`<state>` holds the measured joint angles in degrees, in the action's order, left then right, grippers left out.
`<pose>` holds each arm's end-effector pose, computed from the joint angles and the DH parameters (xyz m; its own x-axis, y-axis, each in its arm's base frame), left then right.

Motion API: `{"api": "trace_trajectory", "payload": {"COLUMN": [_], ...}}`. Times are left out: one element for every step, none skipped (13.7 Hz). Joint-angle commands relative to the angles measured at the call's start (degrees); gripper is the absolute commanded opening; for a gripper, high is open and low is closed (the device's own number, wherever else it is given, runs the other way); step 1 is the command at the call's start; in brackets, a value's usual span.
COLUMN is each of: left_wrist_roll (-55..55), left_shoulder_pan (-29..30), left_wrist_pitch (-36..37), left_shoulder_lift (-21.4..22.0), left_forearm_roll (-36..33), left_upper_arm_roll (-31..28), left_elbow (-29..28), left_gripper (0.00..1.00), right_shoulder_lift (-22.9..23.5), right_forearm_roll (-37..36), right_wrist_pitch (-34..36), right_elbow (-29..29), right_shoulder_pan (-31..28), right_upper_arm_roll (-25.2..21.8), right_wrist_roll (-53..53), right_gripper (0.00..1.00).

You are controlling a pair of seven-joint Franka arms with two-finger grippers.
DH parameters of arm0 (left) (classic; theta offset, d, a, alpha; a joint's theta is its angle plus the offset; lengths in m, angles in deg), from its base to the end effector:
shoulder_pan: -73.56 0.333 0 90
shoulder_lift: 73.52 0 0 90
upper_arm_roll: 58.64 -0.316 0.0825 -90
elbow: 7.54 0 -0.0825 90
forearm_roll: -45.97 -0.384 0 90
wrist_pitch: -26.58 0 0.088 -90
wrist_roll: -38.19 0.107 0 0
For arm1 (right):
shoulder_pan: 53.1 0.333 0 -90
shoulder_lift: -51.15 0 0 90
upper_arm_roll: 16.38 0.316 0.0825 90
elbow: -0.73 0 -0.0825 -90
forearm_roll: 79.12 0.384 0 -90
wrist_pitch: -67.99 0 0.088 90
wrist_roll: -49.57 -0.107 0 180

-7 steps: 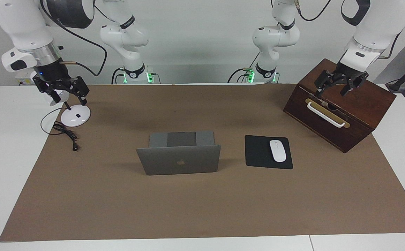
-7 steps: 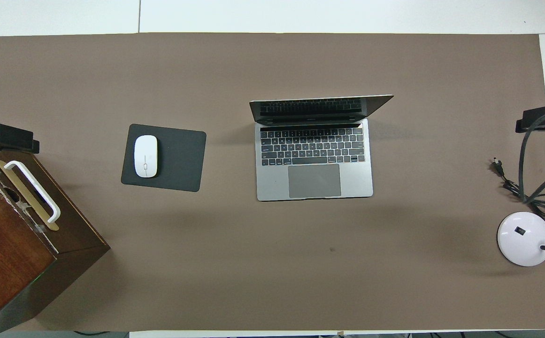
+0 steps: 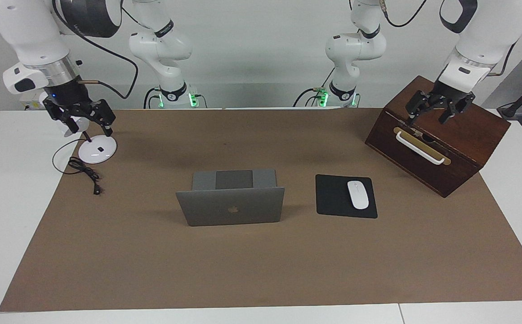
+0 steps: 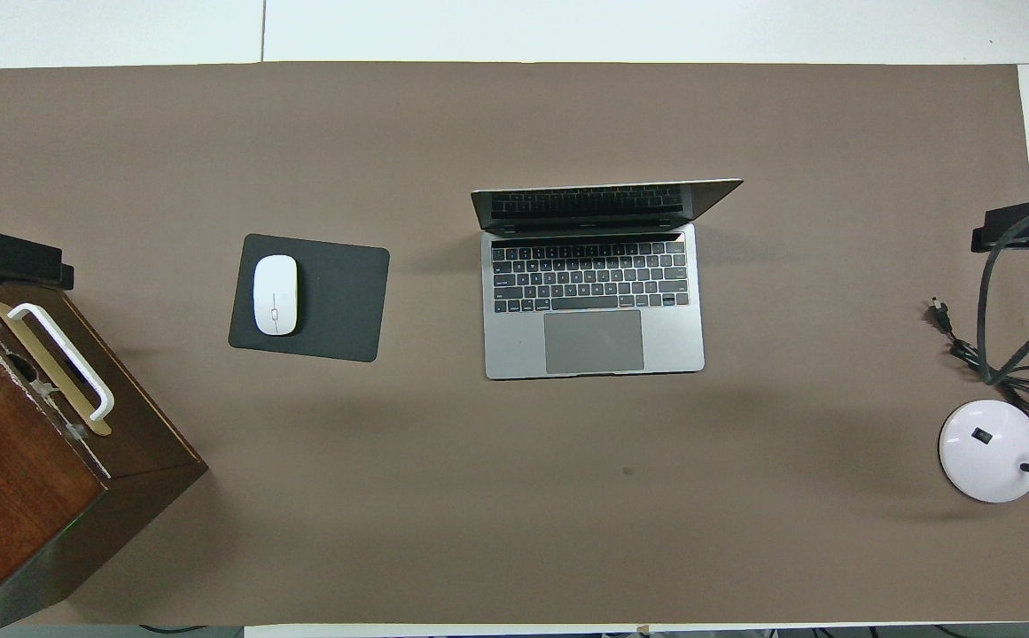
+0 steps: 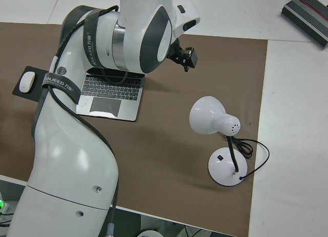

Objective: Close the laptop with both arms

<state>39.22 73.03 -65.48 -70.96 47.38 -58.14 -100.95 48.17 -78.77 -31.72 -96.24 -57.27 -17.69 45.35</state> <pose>0.5436 -0.0124 0.6241 0.9992 -0.0351 0.0215 -0.0356 -0.9991 0.0238 0.5505 -0.0526 0.6107 0.9806 -0.1691 0.0988 -0.1685 -0.9856 -0.0146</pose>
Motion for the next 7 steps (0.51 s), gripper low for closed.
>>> {"api": "trace_trajectory", "payload": {"left_wrist_roll": [0.0, 0.1, 0.2, 0.3, 0.5, 0.9, 1.2], "left_shoulder_pan": [0.9, 0.8, 0.8, 0.8, 0.9, 0.8, 0.9], "left_wrist_pitch": [0.5, 0.4, 0.4, 0.2, -0.2, -0.6, -0.6], "left_shoulder_lift": [0.3, 0.3, 0.4, 0.6, 0.8, 0.8, 0.8], "left_forearm_roll": [0.6, 0.6, 0.6, 0.6, 0.6, 0.6, 0.6], "left_upper_arm_roll": [0.5, 0.4, 0.3, 0.1, -0.1, -0.1, -0.1], "left_elbow": [0.3, 0.2, 0.2, -0.4, -0.8, -1.0, -1.0], "left_gripper": [1.0, 1.0, 1.0, 1.0, 1.0, 1.0, 1.0], "right_shoulder_lift": [-0.9, -0.8, -0.8, -0.8, -0.8, -0.8, -0.8], "right_forearm_roll": [0.3, 0.3, 0.3, 0.3, 0.3, 0.3, 0.3], "right_wrist_pitch": [-1.5, -1.5, -1.5, -1.5, -1.5, -1.5, -1.5], "right_elbow": [-1.4, -1.4, -1.4, -1.4, -1.4, -1.5, -1.6], "right_shoulder_pan": [-0.8, -0.8, -0.9, -0.8, -0.9, -0.9, -0.9], "right_upper_arm_roll": [0.4, 0.4, 0.4, 0.4, 0.4, 0.4, 0.4], "right_wrist_roll": [0.9, 0.9, 0.9, 0.8, 0.9, 0.9, 0.9], "right_gripper": [1.0, 1.0, 1.0, 1.0, 1.0, 1.0, 1.0]}}
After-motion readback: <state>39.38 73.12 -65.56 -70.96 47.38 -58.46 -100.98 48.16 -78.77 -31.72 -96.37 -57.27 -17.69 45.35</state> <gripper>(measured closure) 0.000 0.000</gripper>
